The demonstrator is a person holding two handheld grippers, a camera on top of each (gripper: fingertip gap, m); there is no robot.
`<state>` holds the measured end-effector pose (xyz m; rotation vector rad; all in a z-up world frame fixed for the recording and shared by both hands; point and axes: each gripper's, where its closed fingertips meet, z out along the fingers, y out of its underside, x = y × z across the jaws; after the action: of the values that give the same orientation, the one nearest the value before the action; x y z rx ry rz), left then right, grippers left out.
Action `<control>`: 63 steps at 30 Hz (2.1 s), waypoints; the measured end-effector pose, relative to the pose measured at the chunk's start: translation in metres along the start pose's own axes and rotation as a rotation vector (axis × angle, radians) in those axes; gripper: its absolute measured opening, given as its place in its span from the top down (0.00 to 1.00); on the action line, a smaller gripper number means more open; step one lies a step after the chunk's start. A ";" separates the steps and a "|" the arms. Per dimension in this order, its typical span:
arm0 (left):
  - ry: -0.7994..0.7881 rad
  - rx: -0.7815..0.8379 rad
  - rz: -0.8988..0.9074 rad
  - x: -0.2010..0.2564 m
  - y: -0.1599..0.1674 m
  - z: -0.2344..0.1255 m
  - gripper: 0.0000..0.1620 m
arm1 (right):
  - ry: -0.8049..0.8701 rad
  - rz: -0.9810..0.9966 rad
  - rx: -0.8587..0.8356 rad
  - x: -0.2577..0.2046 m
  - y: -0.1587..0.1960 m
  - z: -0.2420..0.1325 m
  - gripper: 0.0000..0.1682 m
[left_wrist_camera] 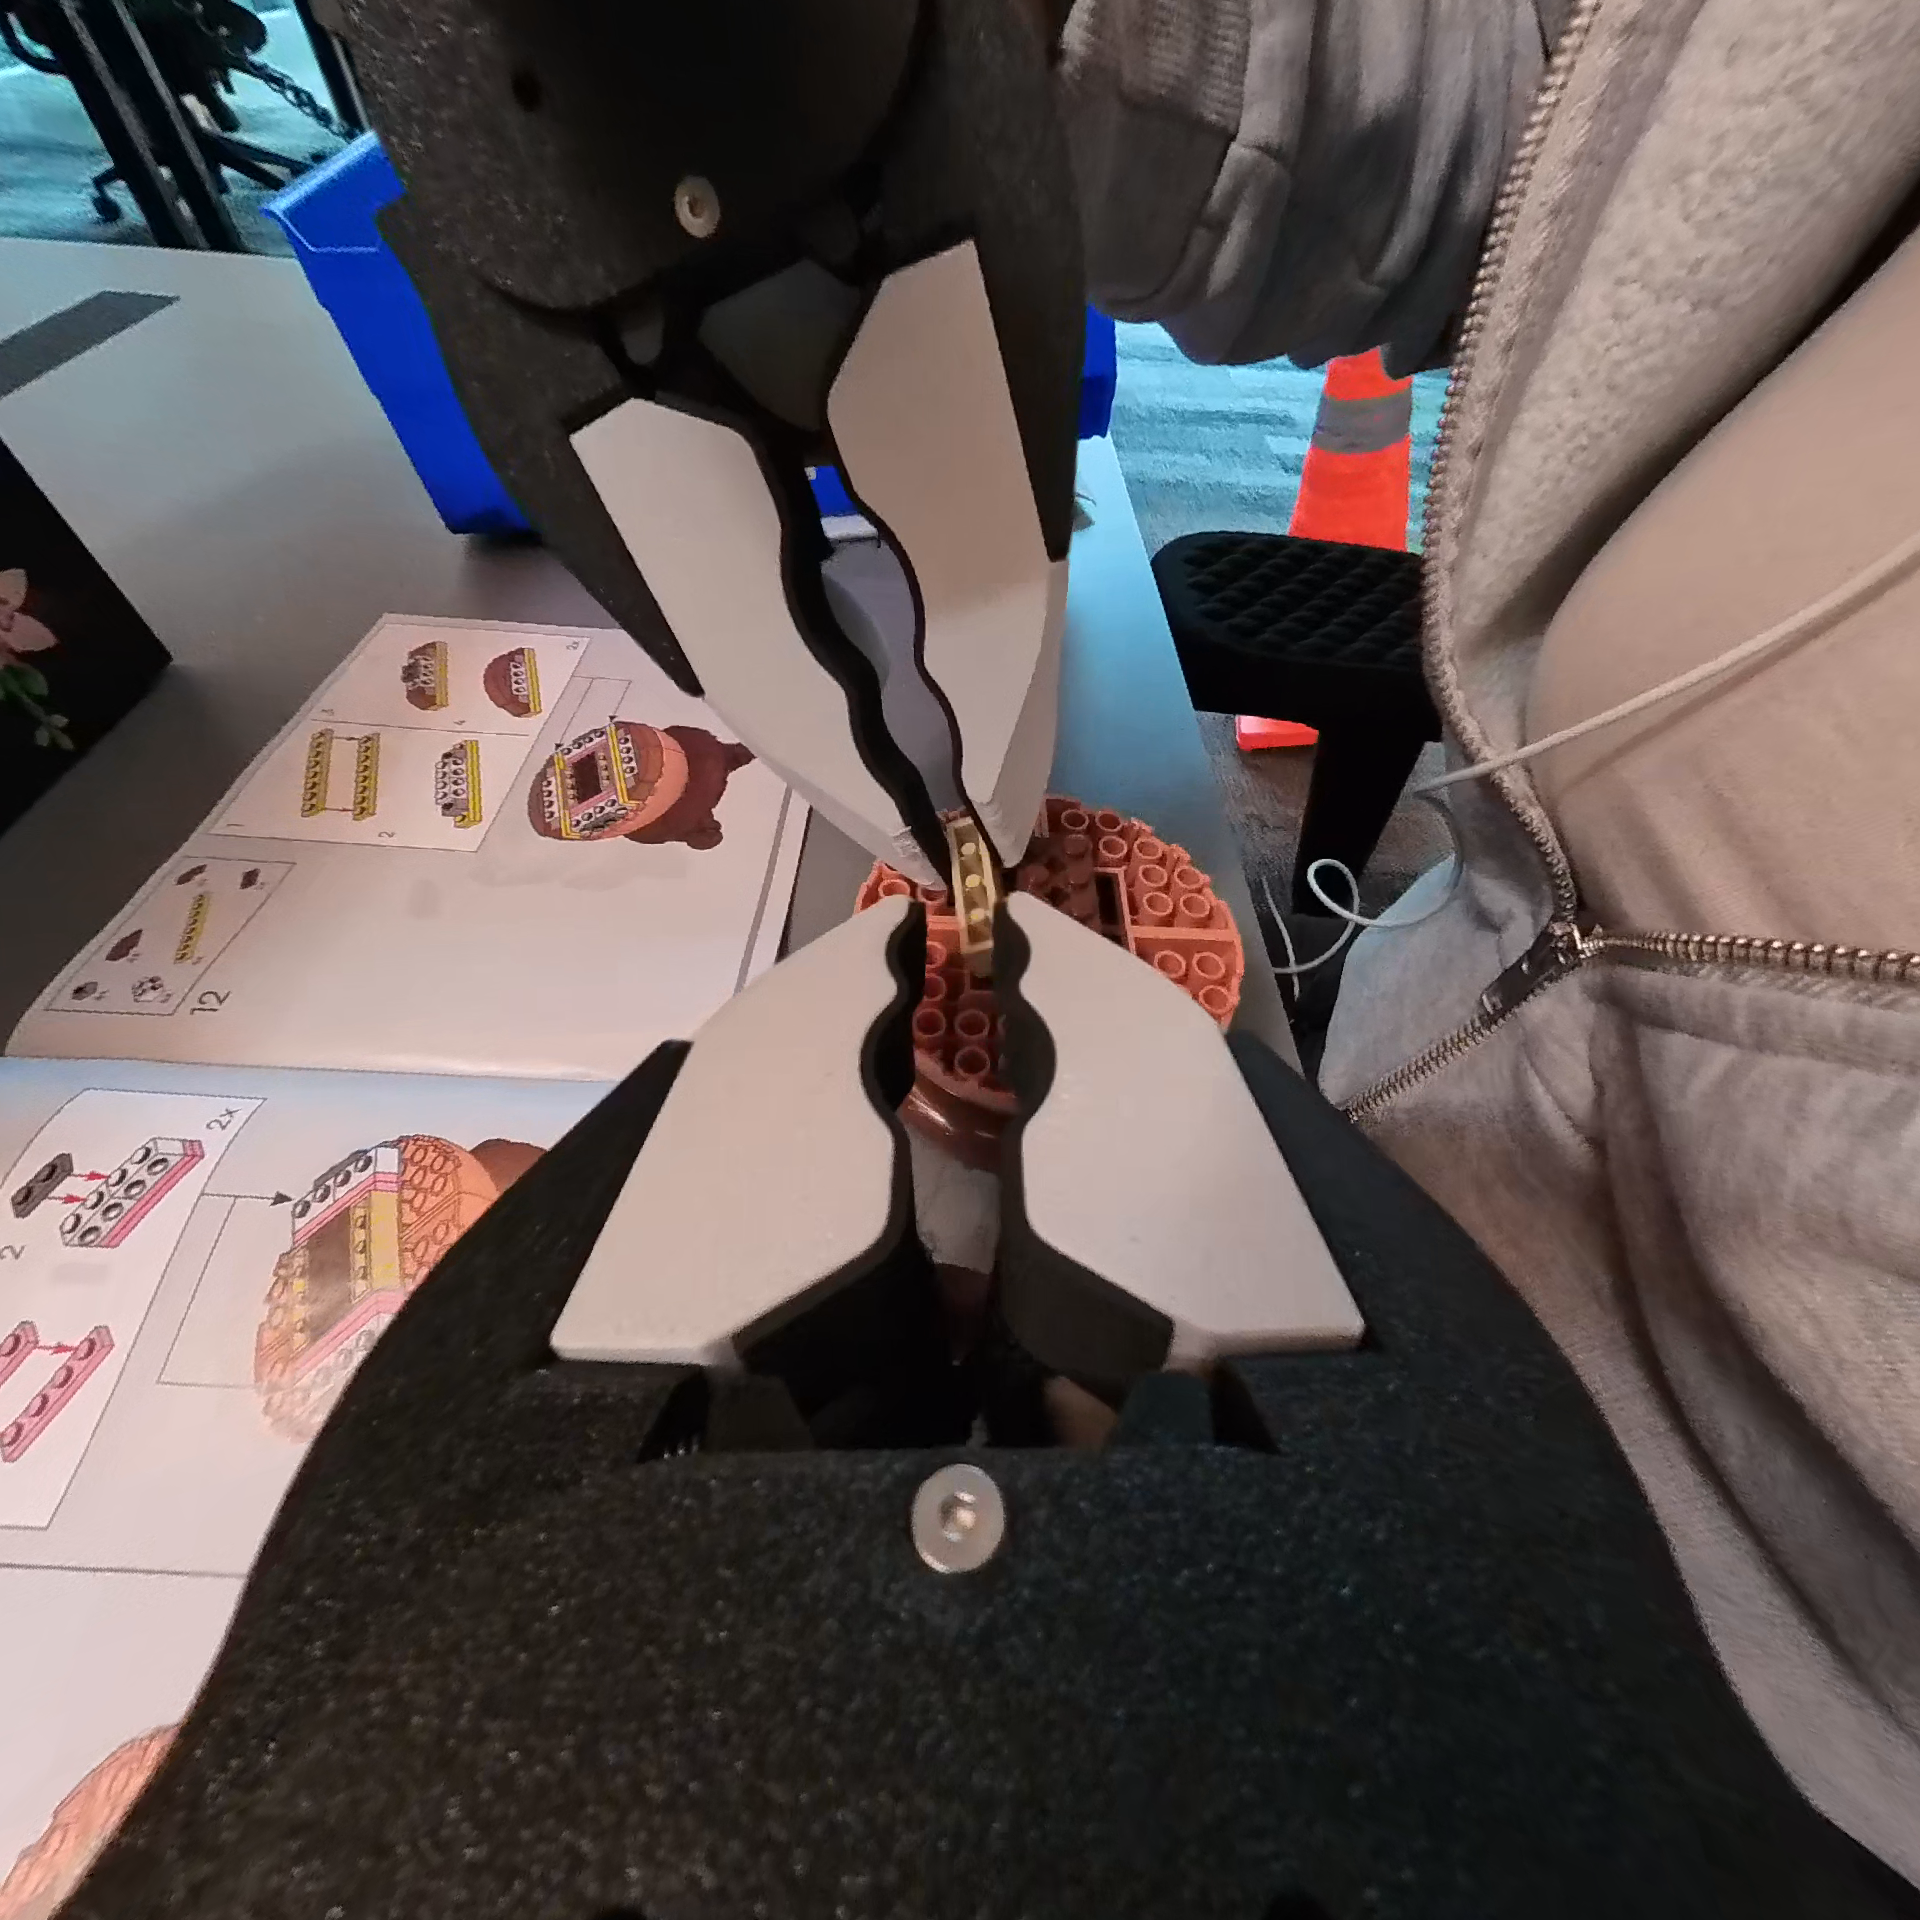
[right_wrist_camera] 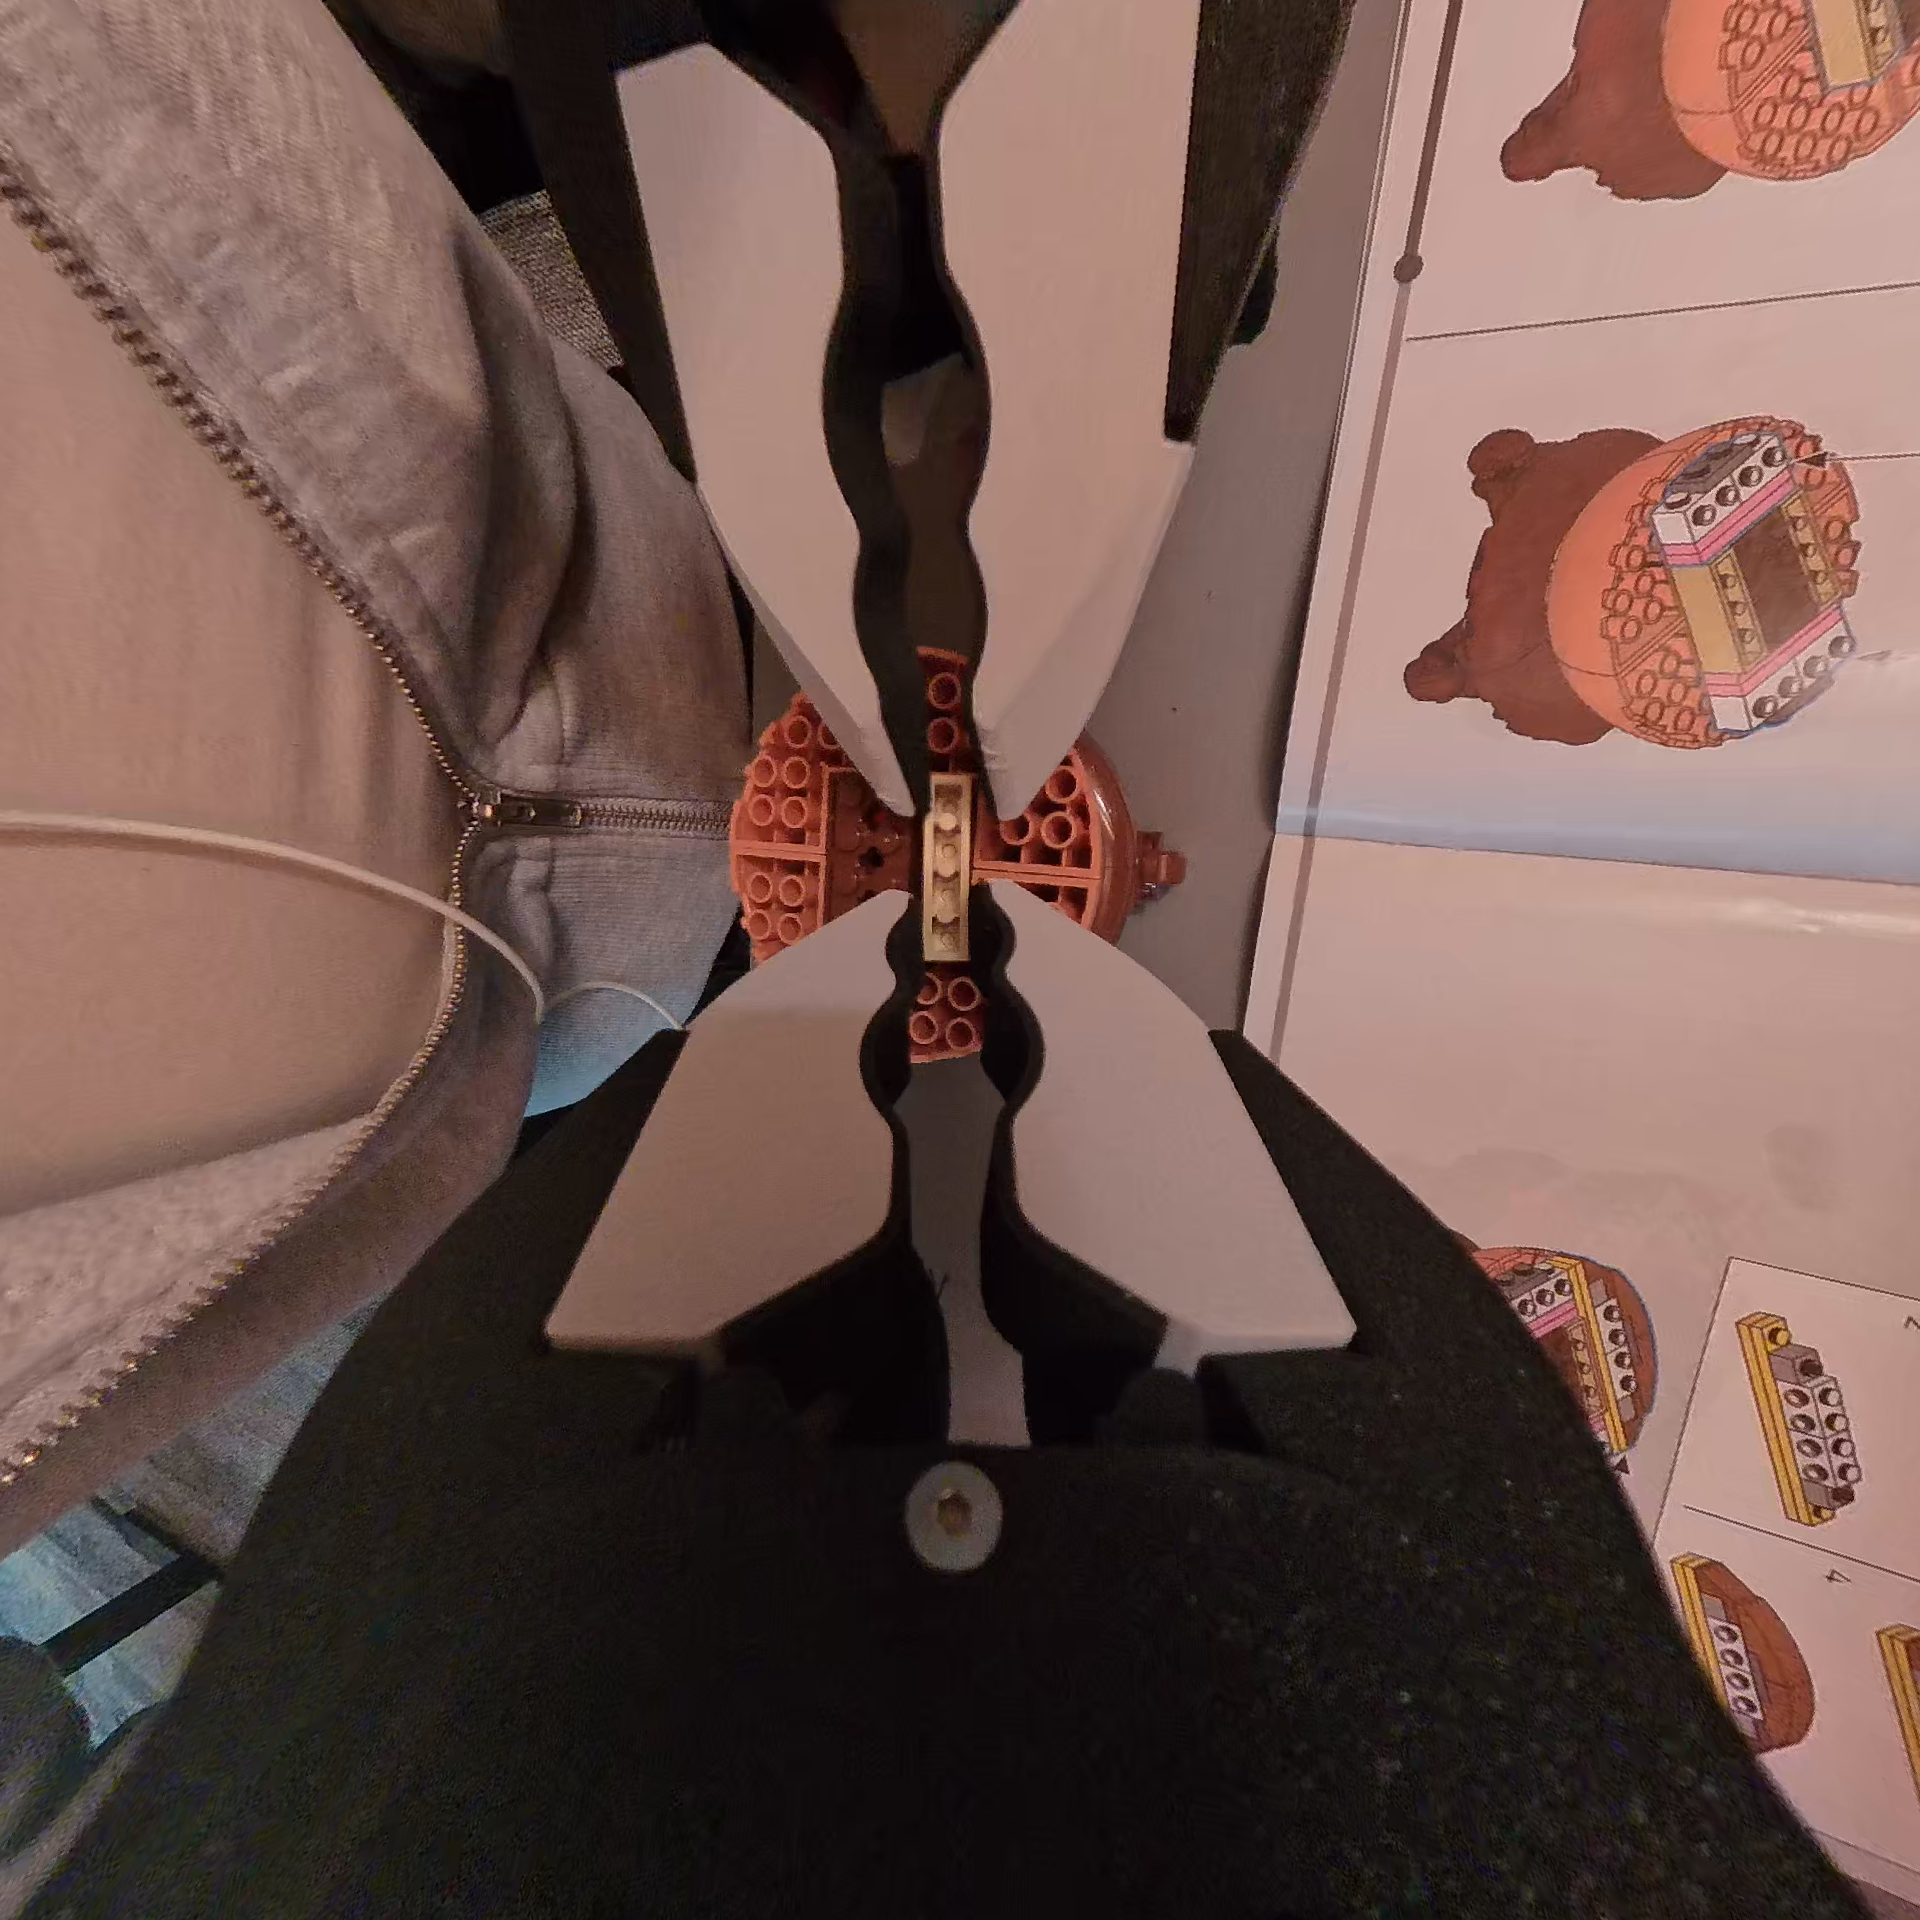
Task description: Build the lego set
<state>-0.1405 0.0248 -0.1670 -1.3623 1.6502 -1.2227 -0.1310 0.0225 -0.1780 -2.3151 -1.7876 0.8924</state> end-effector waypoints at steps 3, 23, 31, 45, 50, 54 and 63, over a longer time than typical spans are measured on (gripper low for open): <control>0.022 -0.014 0.017 0.003 0.001 0.002 0.96 | -0.006 -0.001 0.010 -0.001 -0.001 -0.001 0.95; 0.039 -0.045 0.020 0.004 0.002 0.002 0.96 | -0.048 0.010 0.237 0.000 -0.006 -0.001 0.98; -0.060 -0.093 -0.005 0.007 0.018 -0.013 0.89 | -0.071 -0.002 0.238 0.000 -0.008 0.001 0.98; -0.100 0.023 0.051 0.007 -0.005 -0.008 0.97 | -0.022 0.020 0.139 0.000 -0.004 0.001 0.98; -0.066 -0.030 0.041 0.010 -0.001 0.002 1.00 | 0.045 -0.001 0.105 0.001 -0.003 0.001 0.99; -0.039 -0.036 -0.058 0.011 0.002 0.006 1.00 | 0.099 -0.030 0.092 0.001 -0.003 0.002 1.00; -0.050 -0.021 -0.163 0.008 0.003 0.007 1.00 | 0.154 -0.041 0.071 0.003 -0.002 0.002 1.00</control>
<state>-0.1372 0.0158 -0.1711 -1.5537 1.5467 -1.2554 -0.1335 0.0254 -0.1797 -2.2286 -1.7071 0.7369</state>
